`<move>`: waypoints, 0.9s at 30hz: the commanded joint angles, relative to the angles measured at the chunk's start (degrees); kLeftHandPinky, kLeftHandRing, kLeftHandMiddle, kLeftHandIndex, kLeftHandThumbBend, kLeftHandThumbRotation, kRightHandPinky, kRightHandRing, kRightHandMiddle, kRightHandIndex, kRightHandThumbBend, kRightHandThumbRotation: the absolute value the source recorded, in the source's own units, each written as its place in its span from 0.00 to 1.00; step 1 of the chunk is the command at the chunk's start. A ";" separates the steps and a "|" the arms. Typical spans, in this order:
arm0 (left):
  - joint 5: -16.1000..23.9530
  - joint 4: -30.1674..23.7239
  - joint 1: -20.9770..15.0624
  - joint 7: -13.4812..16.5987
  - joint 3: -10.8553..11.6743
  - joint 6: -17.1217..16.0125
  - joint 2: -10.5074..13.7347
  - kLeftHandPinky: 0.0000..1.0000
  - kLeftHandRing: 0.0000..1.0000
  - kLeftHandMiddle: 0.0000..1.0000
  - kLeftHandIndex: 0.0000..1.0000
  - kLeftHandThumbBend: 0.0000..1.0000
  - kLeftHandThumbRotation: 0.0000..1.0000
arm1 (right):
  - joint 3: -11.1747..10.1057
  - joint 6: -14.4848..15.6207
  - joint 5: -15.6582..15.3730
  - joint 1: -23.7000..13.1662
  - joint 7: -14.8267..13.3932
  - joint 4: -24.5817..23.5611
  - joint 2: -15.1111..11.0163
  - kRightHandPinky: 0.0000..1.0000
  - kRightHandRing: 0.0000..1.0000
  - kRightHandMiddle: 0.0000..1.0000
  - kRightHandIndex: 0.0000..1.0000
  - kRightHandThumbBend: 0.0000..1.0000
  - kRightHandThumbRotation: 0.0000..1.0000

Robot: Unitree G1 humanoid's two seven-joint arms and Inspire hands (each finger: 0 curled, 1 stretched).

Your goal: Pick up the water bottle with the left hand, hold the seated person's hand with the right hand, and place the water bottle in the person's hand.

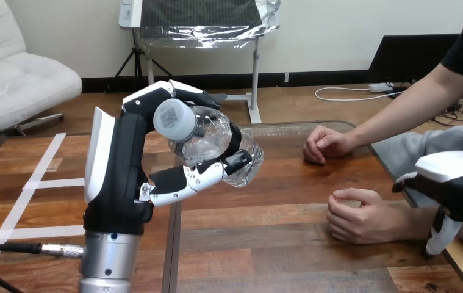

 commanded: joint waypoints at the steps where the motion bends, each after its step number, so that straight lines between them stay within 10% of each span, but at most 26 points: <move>1: -1.33 -2.60 -1.57 0.24 0.18 -2.28 -1.01 0.36 0.39 0.45 0.47 0.65 0.00 | 1.45 -1.69 -0.50 -6.62 -0.32 2.45 -1.63 0.89 0.93 0.93 0.89 0.75 0.11; 27: -2.47 -2.85 -0.62 -0.55 0.82 -3.16 -1.59 0.33 0.38 0.44 0.47 0.63 0.00 | 8.42 -4.72 -3.20 -12.49 -3.75 14.29 1.00 0.87 0.90 0.91 0.86 0.74 0.12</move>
